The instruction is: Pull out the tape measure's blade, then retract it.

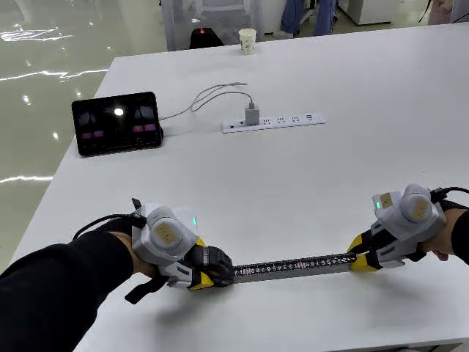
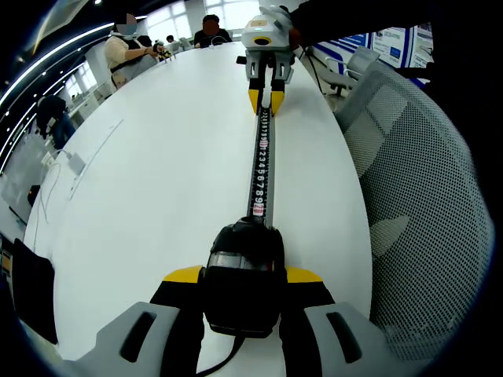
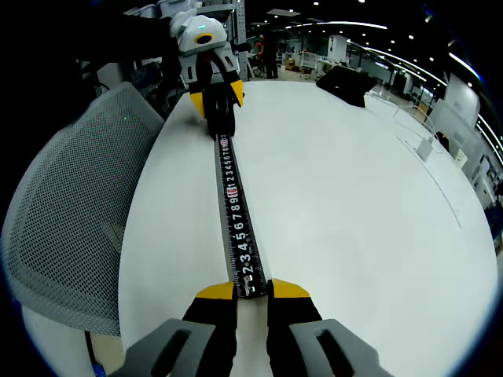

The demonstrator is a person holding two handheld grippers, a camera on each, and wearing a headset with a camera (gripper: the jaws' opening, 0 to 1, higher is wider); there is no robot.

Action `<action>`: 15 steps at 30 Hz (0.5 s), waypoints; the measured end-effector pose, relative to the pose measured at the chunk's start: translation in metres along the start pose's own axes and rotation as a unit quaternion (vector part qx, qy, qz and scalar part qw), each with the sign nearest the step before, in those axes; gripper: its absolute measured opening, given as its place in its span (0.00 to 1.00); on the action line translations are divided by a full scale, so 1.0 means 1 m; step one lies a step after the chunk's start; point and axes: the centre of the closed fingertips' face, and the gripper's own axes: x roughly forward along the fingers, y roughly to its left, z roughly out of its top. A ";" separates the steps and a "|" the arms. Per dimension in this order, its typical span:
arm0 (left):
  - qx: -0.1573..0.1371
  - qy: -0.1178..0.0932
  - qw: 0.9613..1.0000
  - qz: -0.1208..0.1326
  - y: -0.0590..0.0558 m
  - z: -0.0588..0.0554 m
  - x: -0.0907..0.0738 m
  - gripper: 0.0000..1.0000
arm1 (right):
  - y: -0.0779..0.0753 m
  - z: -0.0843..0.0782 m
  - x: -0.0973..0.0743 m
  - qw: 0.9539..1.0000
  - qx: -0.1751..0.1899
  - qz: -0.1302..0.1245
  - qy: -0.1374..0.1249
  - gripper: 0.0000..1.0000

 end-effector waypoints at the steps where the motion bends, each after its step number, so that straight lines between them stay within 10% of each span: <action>1: 0.000 0.000 1.000 0.000 0.000 0.000 0.000 0.31 | 0.000 0.000 0.000 1.000 -0.001 0.000 0.000 0.10; 15: -0.001 0.000 1.000 0.001 0.000 0.001 0.001 0.31 | -0.001 -0.005 -0.006 1.000 0.004 0.002 0.003 0.10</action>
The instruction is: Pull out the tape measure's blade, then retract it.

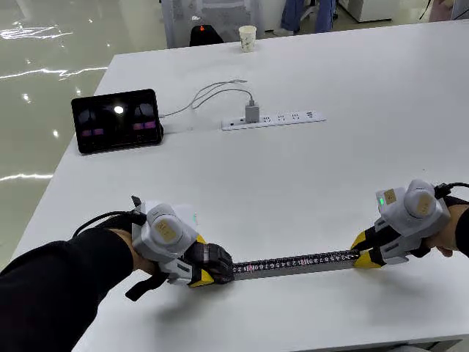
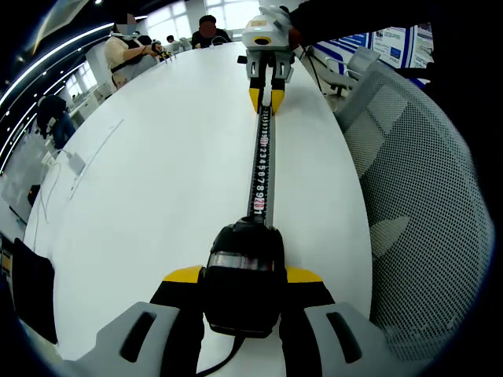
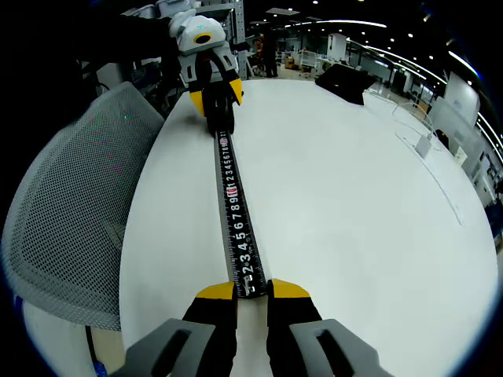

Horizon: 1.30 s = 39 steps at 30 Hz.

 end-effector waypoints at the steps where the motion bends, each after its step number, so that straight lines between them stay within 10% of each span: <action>1: 0.000 0.000 1.000 0.000 0.000 0.000 0.000 0.31 | 0.000 0.000 0.000 1.000 0.000 0.000 0.000 0.10; 39: 0.007 -0.007 1.000 0.005 0.000 0.000 -0.001 0.31 | -0.001 -0.005 -0.004 1.000 0.004 -0.002 -0.001 0.11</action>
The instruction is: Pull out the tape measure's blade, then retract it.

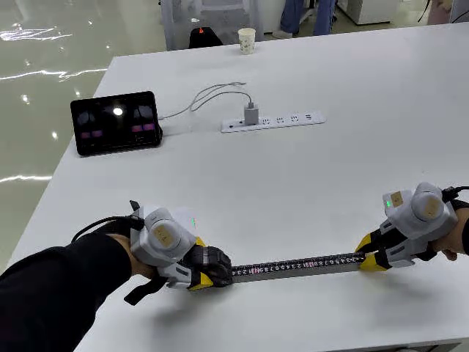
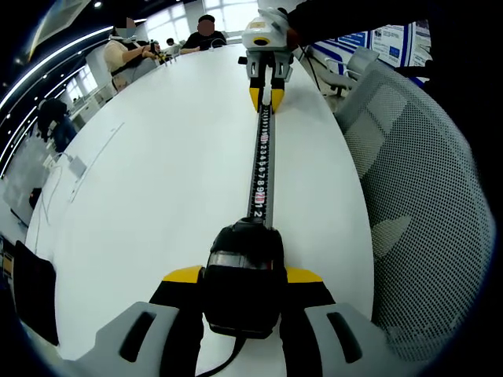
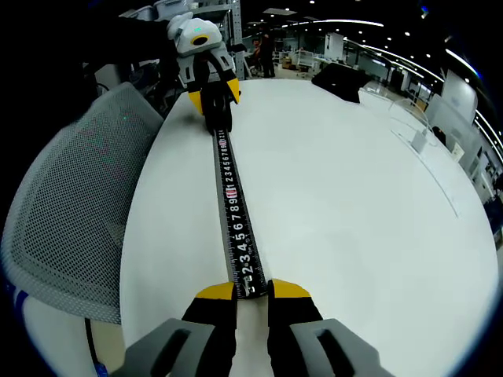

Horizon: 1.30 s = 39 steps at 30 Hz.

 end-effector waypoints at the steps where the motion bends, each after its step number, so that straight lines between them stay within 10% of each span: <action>1: 0.001 0.000 1.000 0.001 0.000 0.000 0.000 0.31 | 0.000 0.000 0.000 1.000 -0.002 0.001 0.002 0.11; 15: -0.015 -0.003 1.000 0.003 0.002 0.002 0.002 0.33 | -0.003 -0.001 0.002 1.000 0.009 0.009 0.027 0.12; 31: 0.003 0.017 1.000 0.002 0.003 0.001 -0.003 0.34 | -0.004 -0.004 0.002 0.996 -0.058 0.002 0.072 0.13; 39: -0.038 0.005 0.999 0.008 0.009 0.000 -0.014 0.39 | -0.005 -0.005 0.003 0.995 -0.063 -0.005 0.076 0.13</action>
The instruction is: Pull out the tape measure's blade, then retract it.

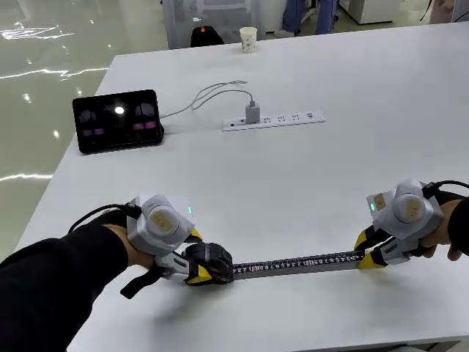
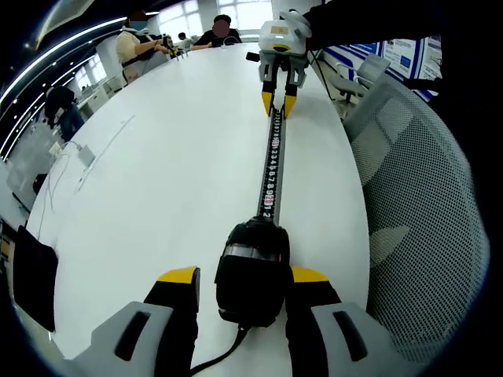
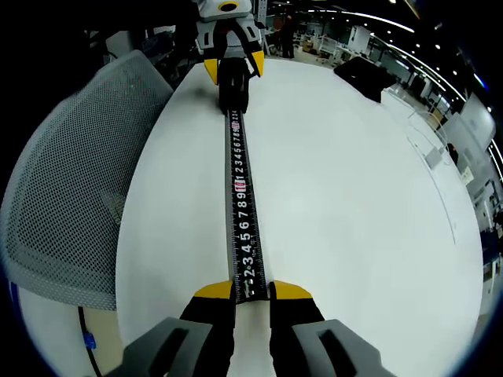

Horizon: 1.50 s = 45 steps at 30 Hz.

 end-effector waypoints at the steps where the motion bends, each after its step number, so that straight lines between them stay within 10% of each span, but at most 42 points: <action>1: -0.003 -0.001 1.000 0.000 0.000 0.000 -0.001 0.39 | 0.001 0.000 0.000 1.000 0.000 -0.001 0.001 0.13; 27: -0.099 -0.019 0.995 0.001 -0.001 -0.011 -0.008 0.74 | 0.002 0.001 -0.013 0.998 0.056 -0.036 -0.023 0.31; 45: -0.172 -0.057 0.983 0.036 0.008 -0.014 -0.016 0.99 | 0.006 -0.007 -0.022 0.984 0.149 -0.078 -0.064 0.52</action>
